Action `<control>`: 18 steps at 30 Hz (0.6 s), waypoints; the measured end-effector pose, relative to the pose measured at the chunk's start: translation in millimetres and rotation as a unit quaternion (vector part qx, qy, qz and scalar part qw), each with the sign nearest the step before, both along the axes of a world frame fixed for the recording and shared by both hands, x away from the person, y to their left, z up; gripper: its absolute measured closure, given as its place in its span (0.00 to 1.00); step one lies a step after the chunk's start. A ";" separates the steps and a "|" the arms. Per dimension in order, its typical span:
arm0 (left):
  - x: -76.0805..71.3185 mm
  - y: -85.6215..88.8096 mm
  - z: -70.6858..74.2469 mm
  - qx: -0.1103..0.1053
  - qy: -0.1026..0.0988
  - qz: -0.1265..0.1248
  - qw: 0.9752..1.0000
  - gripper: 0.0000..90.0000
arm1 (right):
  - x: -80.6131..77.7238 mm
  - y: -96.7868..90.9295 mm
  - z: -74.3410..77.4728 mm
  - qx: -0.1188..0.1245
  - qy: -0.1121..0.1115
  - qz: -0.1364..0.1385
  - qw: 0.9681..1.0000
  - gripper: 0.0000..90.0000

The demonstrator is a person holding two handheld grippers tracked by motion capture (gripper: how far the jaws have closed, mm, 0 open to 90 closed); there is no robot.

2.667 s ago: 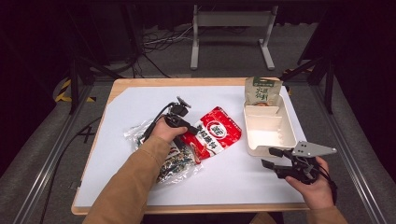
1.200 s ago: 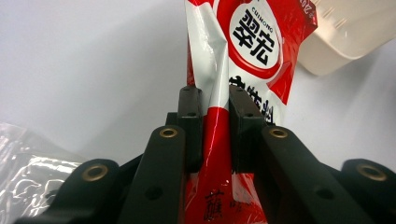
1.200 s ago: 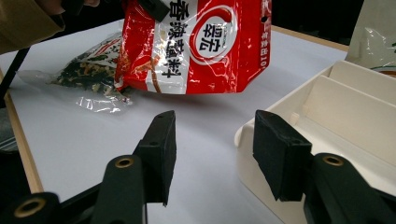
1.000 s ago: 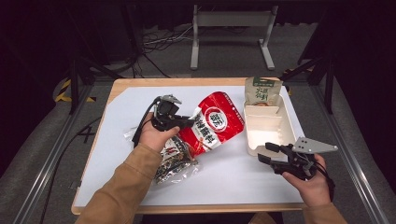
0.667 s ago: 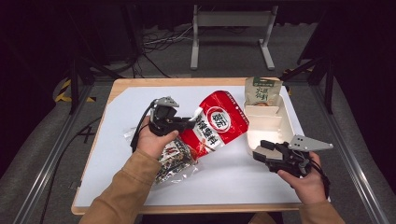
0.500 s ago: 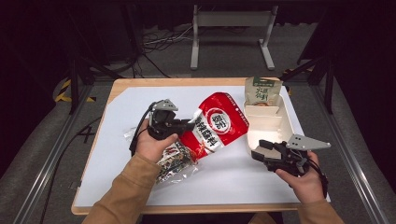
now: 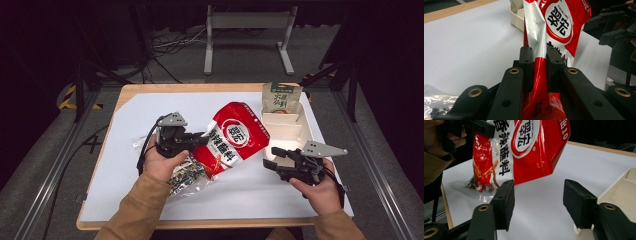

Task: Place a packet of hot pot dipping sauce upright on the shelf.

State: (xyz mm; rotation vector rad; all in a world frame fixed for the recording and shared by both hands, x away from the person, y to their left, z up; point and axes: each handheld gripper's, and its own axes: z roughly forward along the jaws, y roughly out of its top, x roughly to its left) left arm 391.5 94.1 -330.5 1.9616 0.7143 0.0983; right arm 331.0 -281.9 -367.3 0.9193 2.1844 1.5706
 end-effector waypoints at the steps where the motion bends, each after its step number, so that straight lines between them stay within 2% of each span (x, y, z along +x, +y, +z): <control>1: -0.5 -0.1 -0.4 -0.002 -0.001 0.000 1.000 0.87 | 1.4 1.2 0.3 0.004 0.001 0.002 1.000 0.48; 2: -0.5 -0.5 -1.0 -0.002 -0.001 -0.002 1.000 0.87 | 4.7 3.5 1.0 0.015 0.003 0.007 1.000 0.49; 6: -1.0 -2.5 -4.0 -0.004 0.003 -0.007 1.000 0.87 | 9.6 7.3 1.6 0.024 0.005 0.012 1.000 0.50; 18: -2.8 -7.4 -7.2 -0.008 0.002 -0.021 1.000 0.87 | 23.0 21.0 -0.3 0.022 0.017 0.028 0.999 0.53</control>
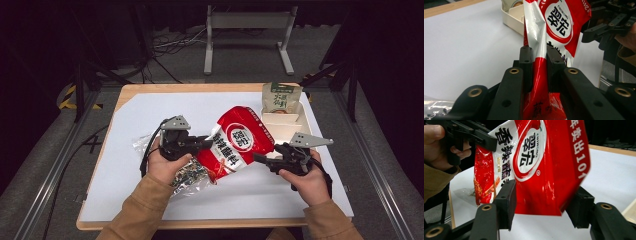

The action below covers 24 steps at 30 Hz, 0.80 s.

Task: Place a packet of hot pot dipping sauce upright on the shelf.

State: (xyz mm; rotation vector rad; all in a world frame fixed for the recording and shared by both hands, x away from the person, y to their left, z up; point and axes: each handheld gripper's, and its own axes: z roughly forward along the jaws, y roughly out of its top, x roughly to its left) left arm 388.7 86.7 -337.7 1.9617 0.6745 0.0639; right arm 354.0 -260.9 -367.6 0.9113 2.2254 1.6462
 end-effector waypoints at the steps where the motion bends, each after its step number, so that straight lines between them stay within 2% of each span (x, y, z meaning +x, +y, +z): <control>1: 0.1 -0.1 -0.2 0.000 -0.002 -0.001 1.000 0.86 | 0.8 1.2 -0.3 0.001 0.002 0.002 1.000 0.54; 5: 0.1 -0.8 -0.6 -0.003 -0.004 -0.004 1.000 0.86 | 4.5 4.5 -1.7 0.006 0.011 0.010 1.000 0.56; 9: -0.4 -0.7 -0.5 -0.006 -0.002 -0.004 1.000 0.86 | 7.2 7.4 -2.3 0.011 0.019 0.021 1.000 0.67; 13: -0.4 -0.1 -0.4 -0.008 -0.002 -0.004 1.000 0.86 | 7.9 8.0 -1.4 0.011 0.011 0.023 1.000 0.75; 17: 0.7 0.1 -1.6 -0.010 0.001 -0.005 1.000 0.86 | 7.9 6.7 1.3 0.017 0.006 0.029 0.999 0.90; 20: 1.3 -0.7 -2.7 -0.011 0.002 -0.006 1.000 0.86 | 7.2 6.8 3.9 0.013 0.005 0.034 0.999 0.96; 24: 2.5 -0.7 -4.3 -0.015 0.005 -0.010 1.000 0.86 | 6.2 6.2 6.2 0.011 0.006 0.036 0.999 0.98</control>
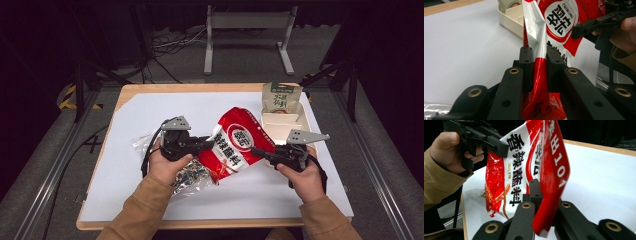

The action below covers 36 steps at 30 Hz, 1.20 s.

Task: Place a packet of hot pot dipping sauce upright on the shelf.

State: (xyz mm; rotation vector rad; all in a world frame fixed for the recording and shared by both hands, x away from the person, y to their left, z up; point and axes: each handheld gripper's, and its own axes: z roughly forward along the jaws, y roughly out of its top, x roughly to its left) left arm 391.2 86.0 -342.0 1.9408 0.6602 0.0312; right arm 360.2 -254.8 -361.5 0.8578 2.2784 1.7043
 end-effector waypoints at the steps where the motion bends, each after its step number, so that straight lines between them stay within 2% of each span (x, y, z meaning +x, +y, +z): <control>1: 0.0 0.0 0.0 0.000 0.000 0.000 1.000 0.86 | 0.0 0.0 0.0 0.000 0.000 0.000 1.000 0.98; 3: 0.5 0.2 -1.3 -0.005 0.006 -0.001 1.000 0.86 | -0.5 -0.5 2.3 0.009 0.000 0.007 1.000 0.99; 9: 2.6 2.4 -3.6 -0.023 0.003 -0.004 1.000 0.86 | -4.3 2.0 12.7 0.019 -0.006 0.020 1.000 0.99; 20: 4.2 7.0 -4.3 -0.043 0.004 -0.011 0.999 0.85 | -8.0 4.3 33.5 0.023 -0.026 0.038 0.999 0.99; 23: 6.5 9.5 -5.9 -0.052 0.009 -0.012 0.999 0.80 | -10.3 4.7 40.3 0.024 -0.044 0.042 0.998 0.99; 24: 6.7 9.4 -6.1 -0.054 0.009 -0.013 0.998 0.79 | -12.5 5.6 43.7 0.020 -0.056 0.042 0.997 0.99; 25: 6.7 9.4 -6.1 -0.054 0.009 -0.013 0.998 0.78 | -12.5 5.6 43.7 0.020 -0.056 0.042 0.997 0.99; 26: 6.9 9.0 -6.3 -0.054 0.009 -0.015 0.998 0.77 | -15.3 6.9 48.8 0.016 -0.069 0.045 0.996 0.99; 27: 6.9 9.0 -6.3 -0.054 0.009 -0.015 0.998 0.76 | -15.3 6.9 48.8 0.016 -0.069 0.045 0.996 0.99; 29: 6.4 8.1 -6.1 -0.057 0.008 -0.018 0.998 0.76 | -17.6 7.5 55.5 0.008 -0.083 0.045 0.996 0.99; 36: 6.8 8.4 -6.3 -0.061 0.002 -0.022 0.998 0.65 | -19.4 4.1 71.9 0.005 -0.103 0.042 0.994 0.99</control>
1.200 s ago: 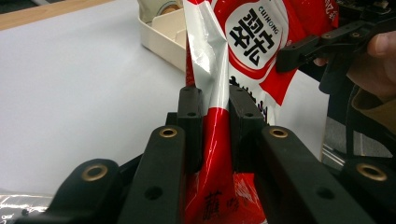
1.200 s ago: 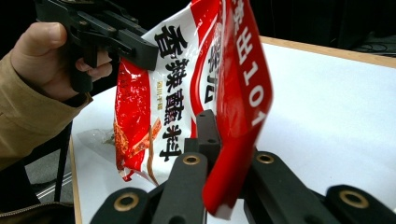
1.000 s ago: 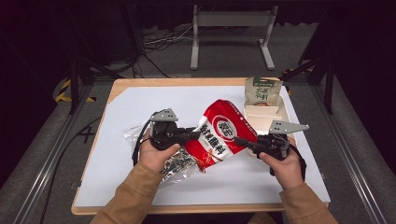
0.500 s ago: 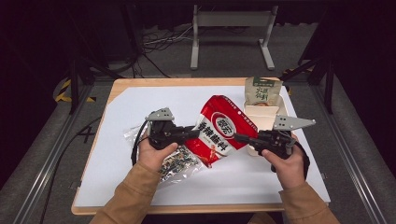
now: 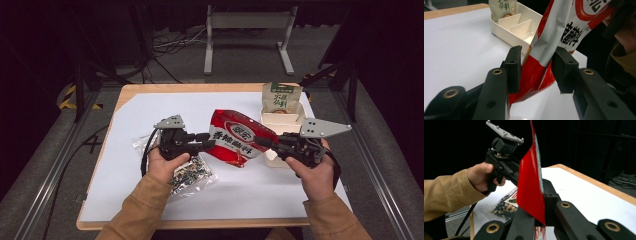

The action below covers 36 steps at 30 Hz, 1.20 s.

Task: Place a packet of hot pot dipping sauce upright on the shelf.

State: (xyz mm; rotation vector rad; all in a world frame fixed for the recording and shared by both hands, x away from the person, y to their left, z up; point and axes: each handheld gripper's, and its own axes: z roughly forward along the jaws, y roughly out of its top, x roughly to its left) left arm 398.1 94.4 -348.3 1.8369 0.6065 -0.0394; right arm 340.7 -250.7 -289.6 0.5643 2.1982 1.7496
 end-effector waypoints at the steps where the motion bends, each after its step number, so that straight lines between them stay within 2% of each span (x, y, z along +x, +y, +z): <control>1: 0.0 0.0 -0.1 -0.001 -0.001 0.000 1.000 0.63 | 0.1 -0.5 1.3 -0.001 -0.002 -0.001 1.000 0.99; 4: -1.3 1.0 1.0 -0.001 -0.008 0.008 1.000 0.55 | 0.5 -3.1 6.7 -0.003 -0.009 -0.004 1.000 0.99; 8: -2.1 2.8 2.4 0.002 -0.023 0.016 1.000 0.52 | 1.6 -5.3 11.2 -0.003 -0.014 -0.007 1.000 0.99; 15: -2.4 6.3 2.4 0.009 -0.029 0.024 0.999 0.47 | 9.7 -15.8 26.1 -0.010 -0.020 -0.019 1.000 0.99; 25: -2.8 15.8 2.8 0.017 -0.033 0.041 0.998 0.46 | 21.7 -31.6 44.4 -0.039 -0.027 -0.043 0.998 0.99; 26: -2.5 16.8 2.7 0.021 -0.038 0.042 0.998 0.46 | 23.1 -33.7 46.1 -0.040 -0.027 -0.046 0.998 0.99; 36: -4.1 23.1 2.0 0.026 -0.034 0.055 0.998 0.45 | 36.9 -53.4 61.3 -0.062 -0.036 -0.073 0.995 0.99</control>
